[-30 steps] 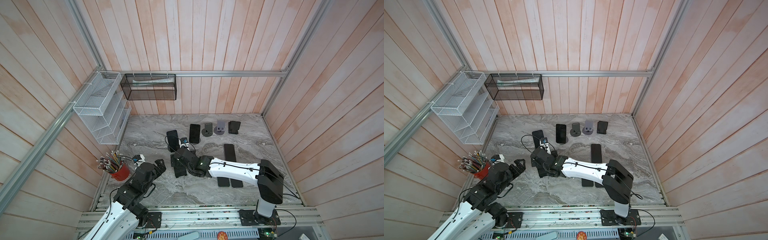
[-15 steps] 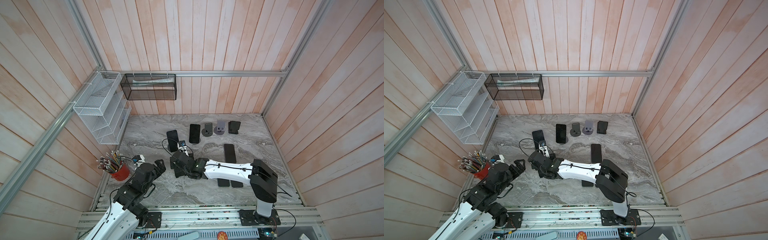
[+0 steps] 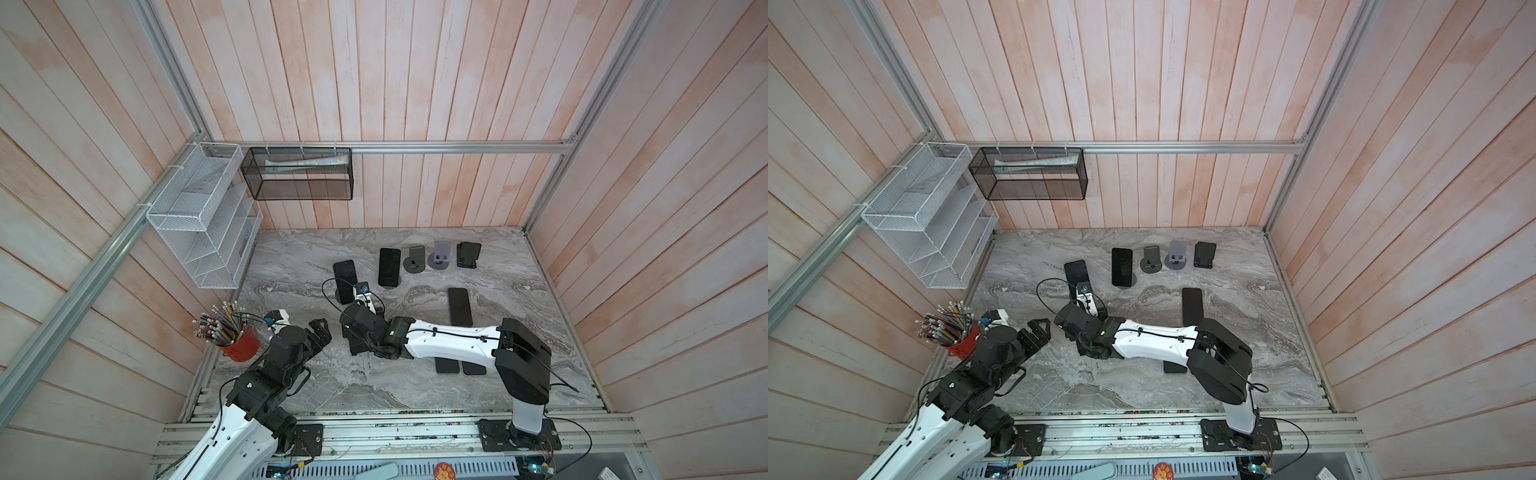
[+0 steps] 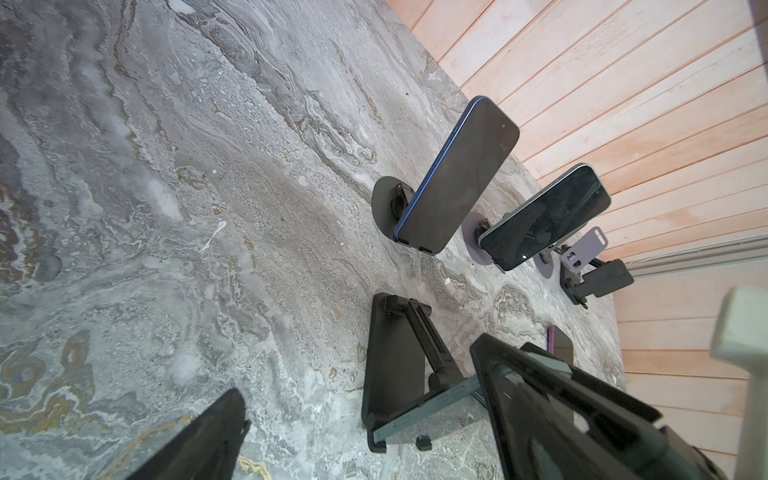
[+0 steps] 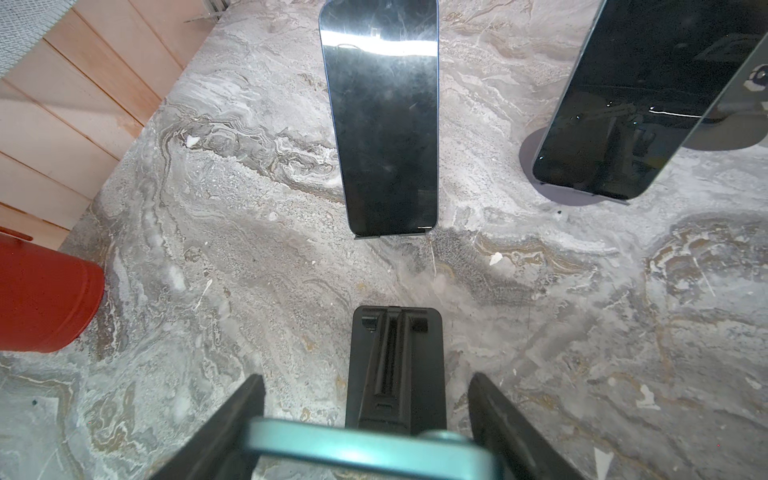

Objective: Remove the phone from the phone stand

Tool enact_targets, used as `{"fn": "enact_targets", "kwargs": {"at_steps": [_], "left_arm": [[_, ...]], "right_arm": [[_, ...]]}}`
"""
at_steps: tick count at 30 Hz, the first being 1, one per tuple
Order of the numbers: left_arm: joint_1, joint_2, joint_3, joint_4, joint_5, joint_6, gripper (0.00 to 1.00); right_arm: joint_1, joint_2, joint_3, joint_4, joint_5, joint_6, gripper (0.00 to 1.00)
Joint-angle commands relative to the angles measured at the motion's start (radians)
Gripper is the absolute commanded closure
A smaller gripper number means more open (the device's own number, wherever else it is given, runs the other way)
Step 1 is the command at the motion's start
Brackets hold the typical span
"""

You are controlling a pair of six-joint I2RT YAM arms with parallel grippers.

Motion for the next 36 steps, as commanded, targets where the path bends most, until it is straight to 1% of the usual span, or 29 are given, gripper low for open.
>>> {"fn": "enact_targets", "kwargs": {"at_steps": [1, 14, 23, 31, 36], "left_arm": [[0.006, -0.01, -0.018, 0.019, 0.007, 0.022, 0.0], [0.005, -0.008, -0.021, 0.041, 0.026, 0.025, 0.0], [0.005, 0.01, -0.013, 0.07, 0.053, 0.034, 0.0], [0.006, 0.017, -0.012, 0.128, 0.103, 0.031, 0.0], [0.005, 0.045, -0.015, 0.19, 0.163, 0.037, 0.0]], "right_arm": [[0.009, -0.002, -0.002, 0.029, 0.016, -0.019, 0.27], [0.019, -0.073, -0.037, 0.088, 0.016, -0.062, 0.29], [0.019, -0.14, -0.059, 0.101, 0.045, -0.112, 0.3], [0.014, -0.248, -0.112, 0.102, 0.109, -0.157, 0.3], [-0.023, -0.342, -0.189, 0.093, 0.137, -0.167, 0.3]]}}
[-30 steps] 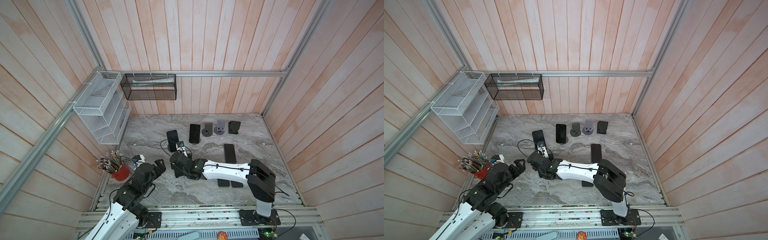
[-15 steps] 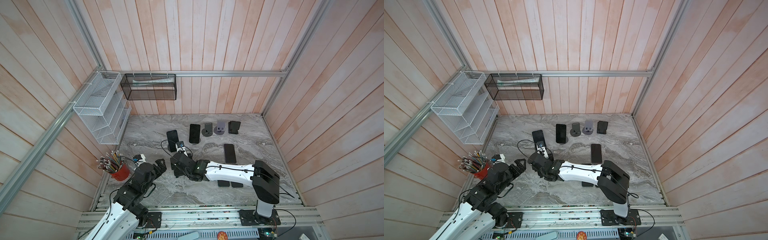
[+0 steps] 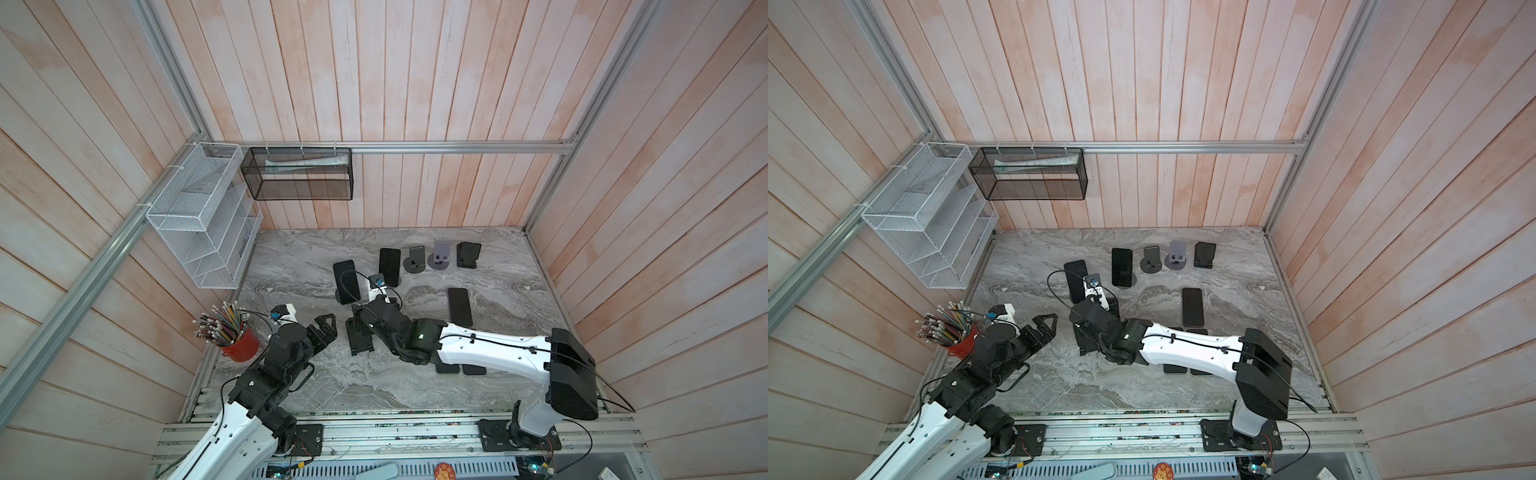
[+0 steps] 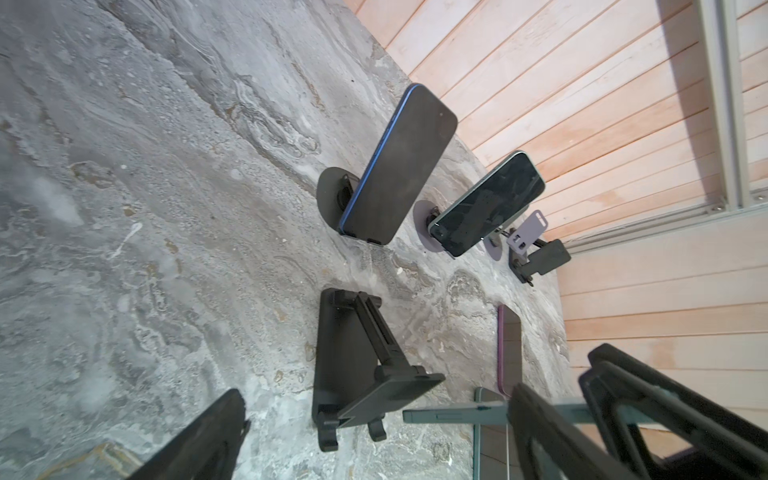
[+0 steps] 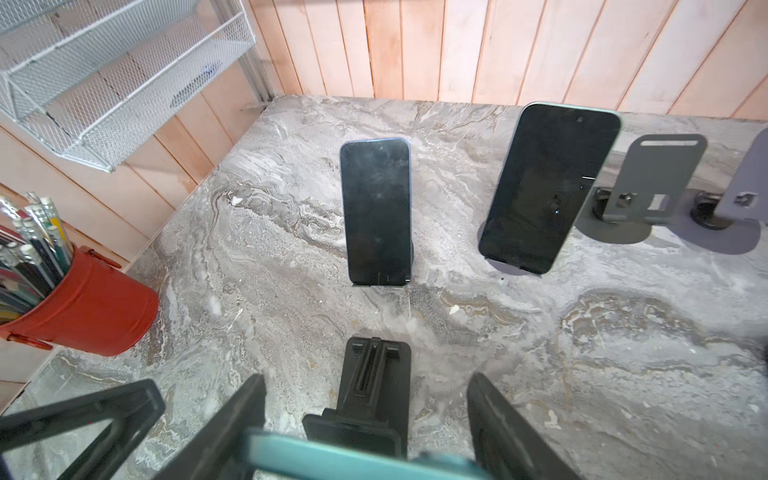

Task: Remove the phone from the phone stand
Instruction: Remove the phone from the phone stand, then place the phone at the center of the table.

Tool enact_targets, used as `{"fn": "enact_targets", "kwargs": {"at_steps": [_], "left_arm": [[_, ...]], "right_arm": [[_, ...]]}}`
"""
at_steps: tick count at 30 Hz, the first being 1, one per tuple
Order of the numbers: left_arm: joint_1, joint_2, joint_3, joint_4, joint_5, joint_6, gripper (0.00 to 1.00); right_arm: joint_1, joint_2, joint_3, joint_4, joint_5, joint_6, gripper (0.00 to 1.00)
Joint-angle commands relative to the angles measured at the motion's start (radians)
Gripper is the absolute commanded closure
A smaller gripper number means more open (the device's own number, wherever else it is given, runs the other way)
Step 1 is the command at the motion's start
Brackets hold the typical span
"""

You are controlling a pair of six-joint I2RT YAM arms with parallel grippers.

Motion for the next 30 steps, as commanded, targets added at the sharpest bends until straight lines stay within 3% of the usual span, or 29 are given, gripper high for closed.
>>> {"fn": "enact_targets", "kwargs": {"at_steps": [1, 5, 13, 24, 30], "left_arm": [[0.005, 0.023, -0.008, 0.057, 0.051, 0.02, 0.0], [0.005, 0.031, -0.015, 0.073, 0.058, 0.013, 0.0], [0.005, 0.051, -0.036, 0.116, 0.087, -0.001, 0.0], [0.006, 0.112, -0.034, 0.187, 0.15, 0.001, 0.0], [0.005, 0.145, -0.02, 0.201, 0.174, 0.005, 0.0]], "right_arm": [[-0.038, -0.078, -0.044, 0.015, 0.064, -0.022, 0.3], [-0.112, -0.158, -0.104, -0.004, 0.057, -0.044, 0.3], [-0.335, -0.249, -0.19, -0.035, -0.121, -0.101, 0.3], [-0.556, -0.205, -0.196, -0.055, -0.344, -0.201, 0.3], [-0.621, -0.155, -0.178, -0.062, -0.437, -0.252, 0.31]]}}
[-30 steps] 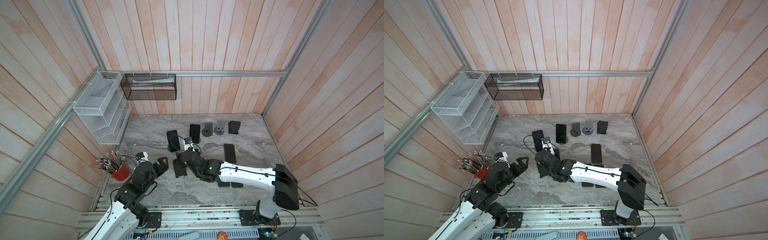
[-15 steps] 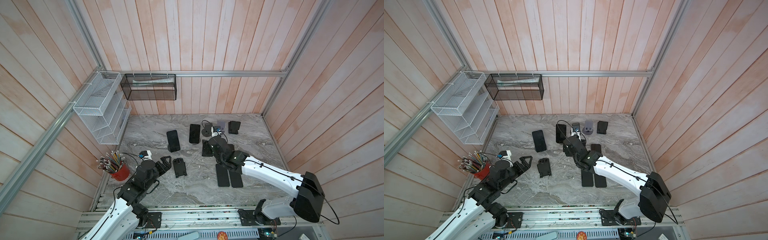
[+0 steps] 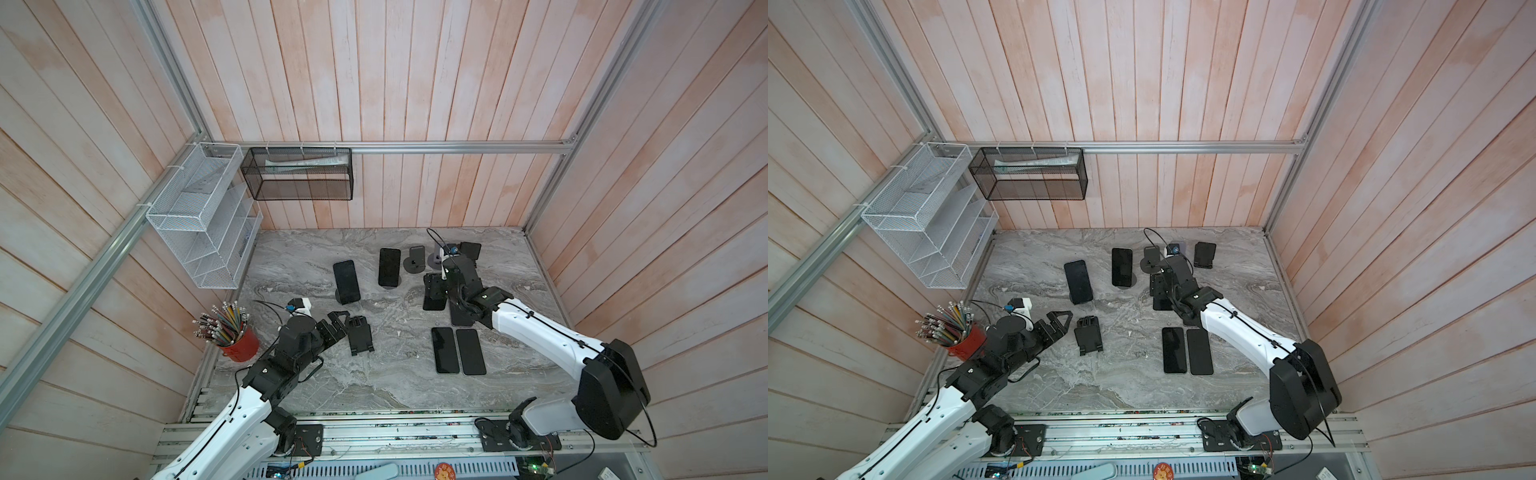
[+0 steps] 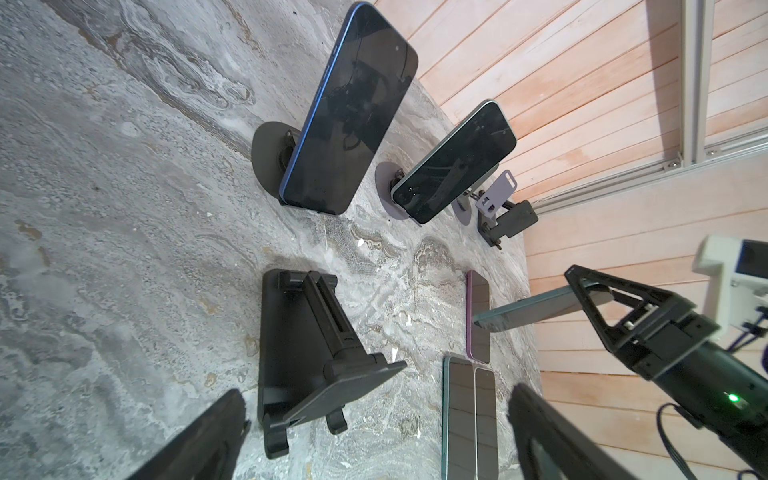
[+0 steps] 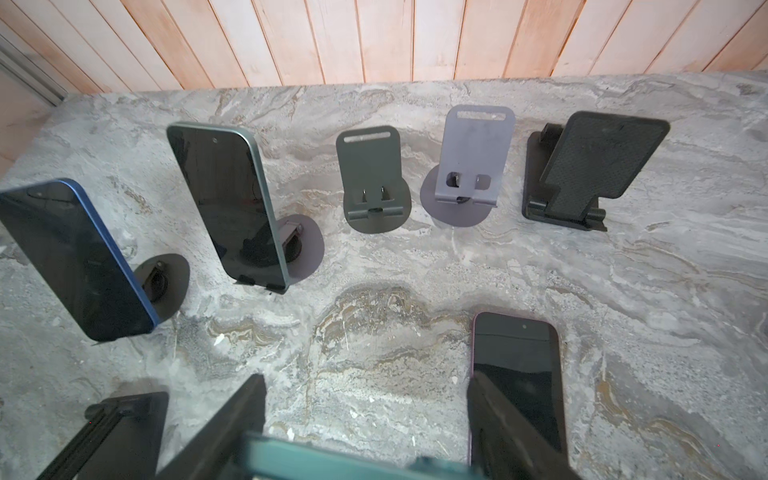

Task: Remove the phone from the phone stand
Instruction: Place the phone at the center of the table.

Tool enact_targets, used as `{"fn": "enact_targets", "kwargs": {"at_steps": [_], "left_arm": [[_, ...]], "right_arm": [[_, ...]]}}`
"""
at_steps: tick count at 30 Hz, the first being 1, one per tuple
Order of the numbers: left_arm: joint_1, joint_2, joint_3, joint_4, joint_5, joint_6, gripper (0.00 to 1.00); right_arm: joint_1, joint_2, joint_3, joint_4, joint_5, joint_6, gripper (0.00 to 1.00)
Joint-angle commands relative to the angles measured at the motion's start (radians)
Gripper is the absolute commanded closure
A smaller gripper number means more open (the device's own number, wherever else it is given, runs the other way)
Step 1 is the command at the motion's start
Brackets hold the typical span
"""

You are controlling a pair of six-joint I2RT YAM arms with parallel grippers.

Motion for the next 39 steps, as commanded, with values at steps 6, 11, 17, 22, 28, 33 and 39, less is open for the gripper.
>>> {"fn": "enact_targets", "kwargs": {"at_steps": [6, 11, 17, 22, 28, 33, 39], "left_arm": [[0.005, 0.008, -0.001, 0.052, 0.045, 0.009, 0.0], [0.005, 0.001, -0.01, 0.05, 0.048, 0.007, 0.01], [0.005, 0.003, -0.007, 0.051, 0.047, 0.013, 0.01], [0.005, 0.013, -0.004, 0.056, 0.047, 0.018, 0.01], [0.005, 0.02, -0.004, 0.063, 0.053, 0.014, 0.01], [0.006, 0.011, -0.002, 0.054, 0.046, 0.014, 0.01], [0.006, 0.007, -0.006, 0.055, 0.044, 0.012, 0.01]], "right_arm": [[-0.064, 0.083, 0.047, -0.001, -0.106, -0.057, 0.31], [-0.095, 0.118, 0.055, -0.012, -0.157, -0.065, 0.31], [-0.123, 0.166, 0.089, -0.049, -0.203, -0.105, 0.32], [-0.151, 0.205, 0.114, -0.06, -0.229, -0.111, 0.32], [-0.173, 0.272, 0.159, -0.08, -0.26, -0.102, 0.32], [-0.181, 0.312, 0.175, -0.072, -0.268, -0.086, 0.33], [-0.184, 0.34, 0.173, -0.06, -0.278, -0.064, 0.33]]}}
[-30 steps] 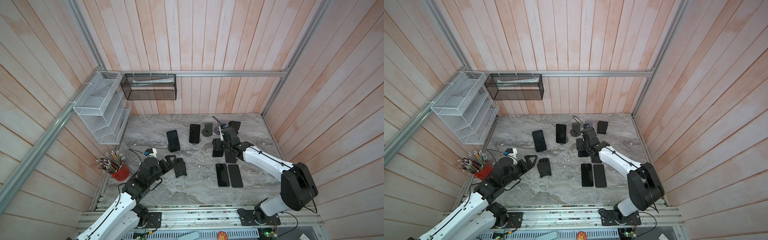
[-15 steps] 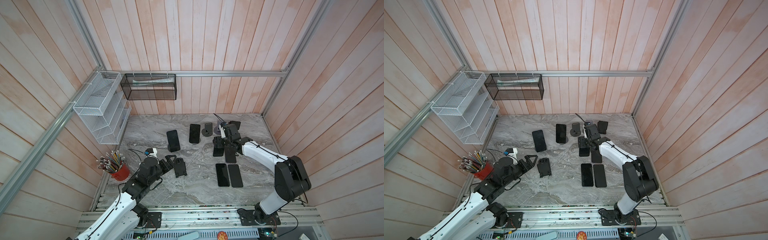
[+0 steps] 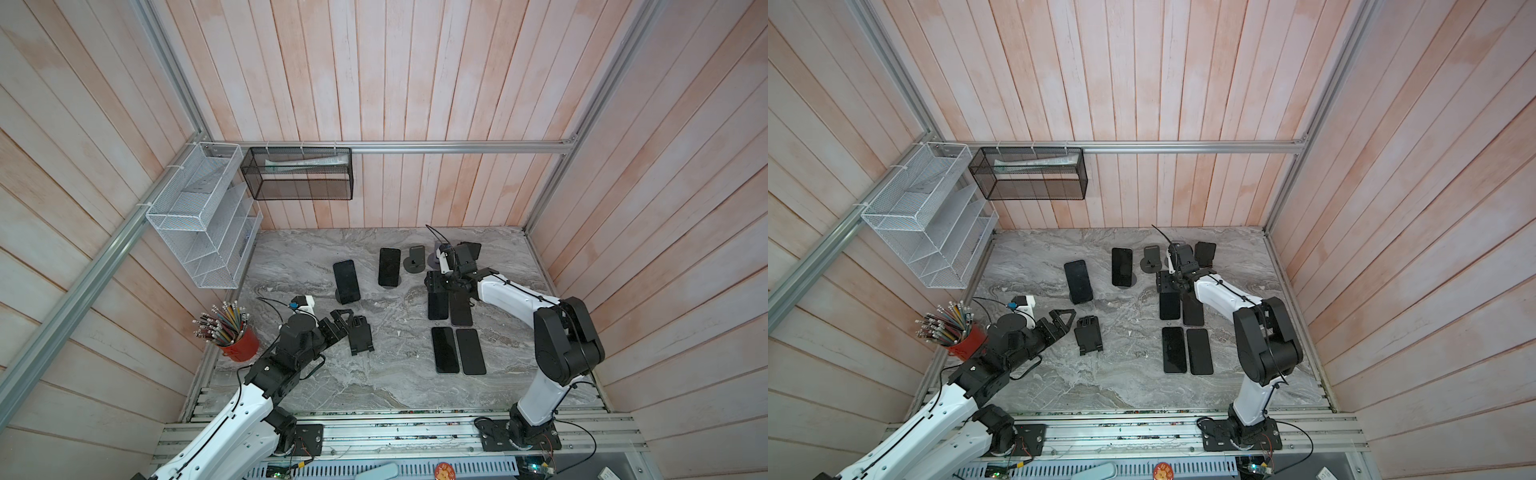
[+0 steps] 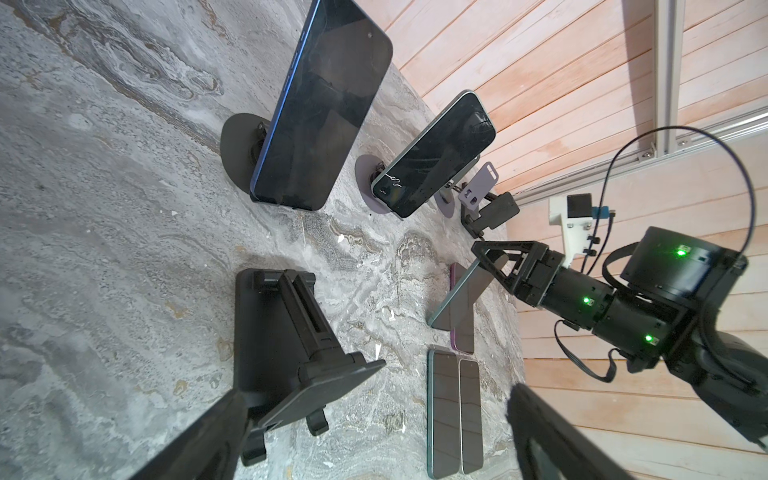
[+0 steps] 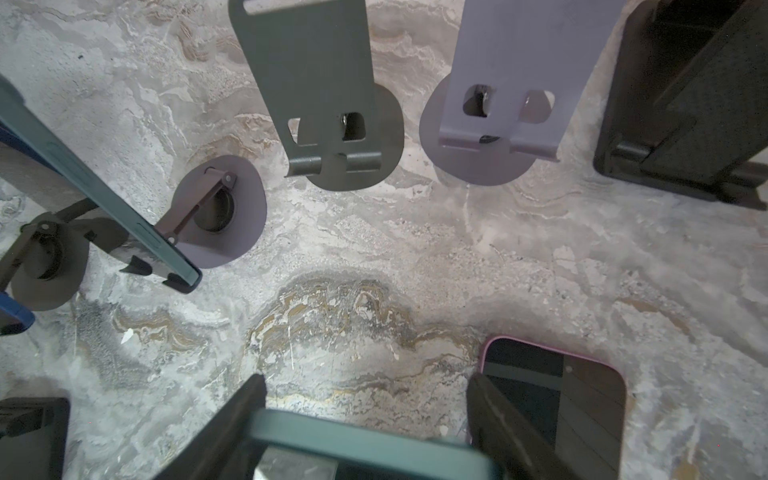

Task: Remove the phone from the phone stand
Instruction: Place the phone at the center of the table.

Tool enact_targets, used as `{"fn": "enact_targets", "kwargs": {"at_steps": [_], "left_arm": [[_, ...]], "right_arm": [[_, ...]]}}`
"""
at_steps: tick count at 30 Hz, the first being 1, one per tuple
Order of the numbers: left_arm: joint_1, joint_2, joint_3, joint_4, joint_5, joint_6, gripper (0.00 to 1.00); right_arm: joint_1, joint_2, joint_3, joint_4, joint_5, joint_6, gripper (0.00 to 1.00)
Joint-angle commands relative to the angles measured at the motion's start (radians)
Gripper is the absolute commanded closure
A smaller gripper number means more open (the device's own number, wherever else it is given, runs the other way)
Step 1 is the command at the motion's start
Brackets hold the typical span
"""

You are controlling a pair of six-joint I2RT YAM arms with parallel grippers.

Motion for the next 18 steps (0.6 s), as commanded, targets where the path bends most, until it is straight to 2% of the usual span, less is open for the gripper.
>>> {"fn": "enact_targets", "kwargs": {"at_steps": [1, 18], "left_arm": [[0.005, -0.008, -0.007, 0.009, 0.006, 0.011, 0.01], [0.005, -0.011, -0.017, 0.011, 0.011, 0.008, 0.01]], "right_arm": [[-0.004, 0.022, 0.014, -0.008, -0.022, 0.029, 0.33], [-0.023, 0.107, 0.006, 0.031, -0.006, 0.02, 0.33]]}}
